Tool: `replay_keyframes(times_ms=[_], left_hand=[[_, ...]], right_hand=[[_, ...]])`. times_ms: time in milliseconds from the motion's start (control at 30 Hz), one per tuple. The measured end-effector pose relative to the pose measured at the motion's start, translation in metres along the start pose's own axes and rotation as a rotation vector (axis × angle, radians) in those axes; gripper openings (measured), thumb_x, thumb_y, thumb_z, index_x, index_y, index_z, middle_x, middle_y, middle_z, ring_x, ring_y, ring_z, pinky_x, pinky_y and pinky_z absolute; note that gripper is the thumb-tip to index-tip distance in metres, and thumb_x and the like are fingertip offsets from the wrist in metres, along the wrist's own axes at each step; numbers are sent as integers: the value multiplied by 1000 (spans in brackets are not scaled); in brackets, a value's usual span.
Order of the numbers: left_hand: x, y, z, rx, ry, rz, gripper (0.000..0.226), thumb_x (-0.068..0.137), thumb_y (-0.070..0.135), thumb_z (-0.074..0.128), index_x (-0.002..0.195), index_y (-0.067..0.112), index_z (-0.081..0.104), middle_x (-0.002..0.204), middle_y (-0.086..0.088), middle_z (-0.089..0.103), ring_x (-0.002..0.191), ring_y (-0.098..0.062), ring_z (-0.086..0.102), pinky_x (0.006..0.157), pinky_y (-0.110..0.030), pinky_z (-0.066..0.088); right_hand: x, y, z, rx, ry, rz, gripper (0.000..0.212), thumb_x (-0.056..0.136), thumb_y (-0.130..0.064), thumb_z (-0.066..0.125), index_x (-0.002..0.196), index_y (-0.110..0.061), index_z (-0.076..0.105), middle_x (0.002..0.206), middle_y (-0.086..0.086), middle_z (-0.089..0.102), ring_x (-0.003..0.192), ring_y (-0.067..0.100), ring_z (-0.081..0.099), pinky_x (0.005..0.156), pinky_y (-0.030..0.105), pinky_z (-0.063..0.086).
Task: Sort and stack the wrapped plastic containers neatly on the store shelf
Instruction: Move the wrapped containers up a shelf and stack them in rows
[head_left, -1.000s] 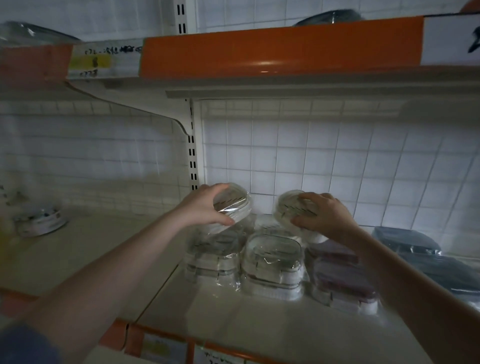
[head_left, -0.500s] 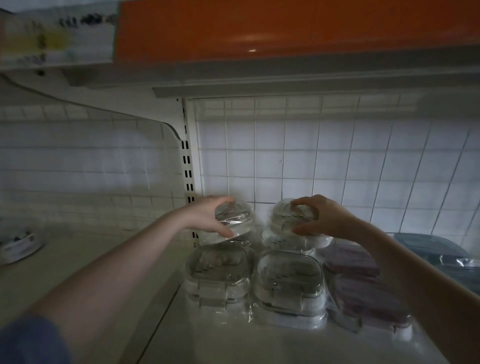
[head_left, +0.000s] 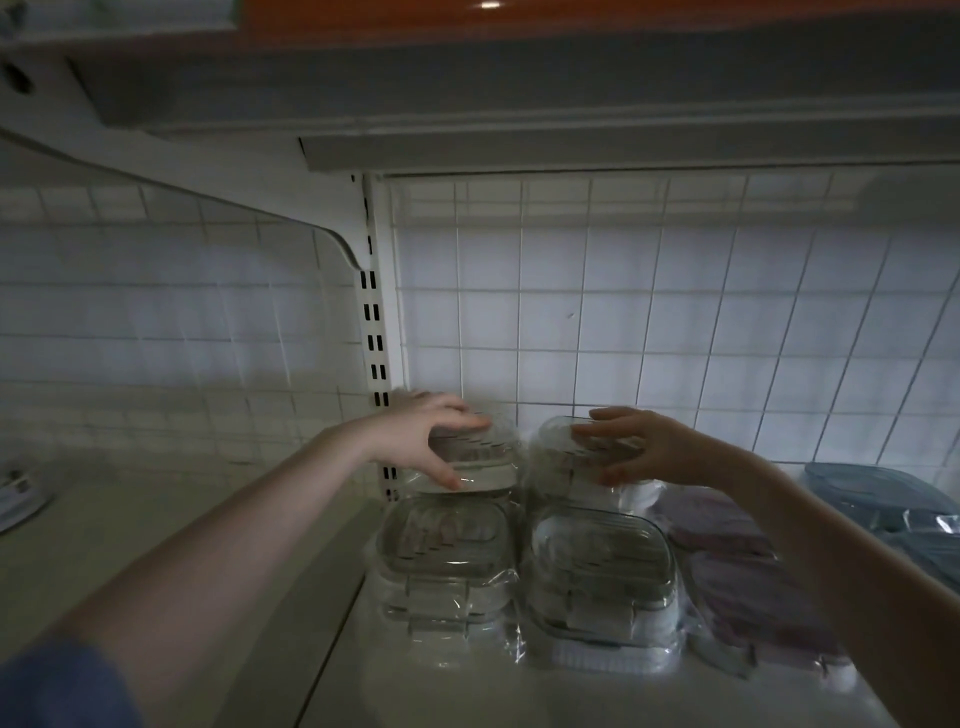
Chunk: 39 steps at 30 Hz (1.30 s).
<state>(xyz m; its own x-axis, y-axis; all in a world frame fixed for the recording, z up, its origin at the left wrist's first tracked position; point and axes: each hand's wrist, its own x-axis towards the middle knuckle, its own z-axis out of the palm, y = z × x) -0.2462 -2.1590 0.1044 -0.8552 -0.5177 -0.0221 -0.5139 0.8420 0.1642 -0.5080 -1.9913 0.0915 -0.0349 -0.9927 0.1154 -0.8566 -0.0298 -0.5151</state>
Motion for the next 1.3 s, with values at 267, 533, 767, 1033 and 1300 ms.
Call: replay_keyframes(times_ms=[267,533,767,1033,1300], left_hand=[[-10,-1,6,-61,40,60,78,79,39,73,143,46,29,156,11,20,141,-9,21,115,-31,17],[-18,15,12,76,114,37,72,87,24,67,147,33,29,156,6,22,141,-11,24,114,-29,23],[-37,36,17,109,276,-75,60,84,18,64,140,27,44,137,8,45,126,-14,41,102,-34,38],[-69,76,27,109,552,-310,44,93,36,53,136,22,49,139,4,47,127,-17,43,99,-32,39],[-94,125,56,87,700,-377,41,94,39,51,131,23,52,136,6,51,125,-17,46,99,-28,38]], right_hand=[[-10,-4,9,-54,118,-17,59,70,-39,73,123,-45,48,143,4,39,129,21,40,110,38,32],[-29,-4,22,-414,368,-4,55,79,-46,64,128,-20,57,112,6,60,106,26,54,88,36,43],[-47,-10,31,-533,456,5,47,88,-48,52,125,-18,57,115,7,61,107,29,55,88,40,42],[-77,-16,25,-469,509,137,45,94,-44,45,133,-21,49,122,4,57,113,23,51,95,35,38],[-125,-8,29,-407,552,103,35,92,-34,54,121,-16,59,111,8,62,102,27,57,88,37,42]])
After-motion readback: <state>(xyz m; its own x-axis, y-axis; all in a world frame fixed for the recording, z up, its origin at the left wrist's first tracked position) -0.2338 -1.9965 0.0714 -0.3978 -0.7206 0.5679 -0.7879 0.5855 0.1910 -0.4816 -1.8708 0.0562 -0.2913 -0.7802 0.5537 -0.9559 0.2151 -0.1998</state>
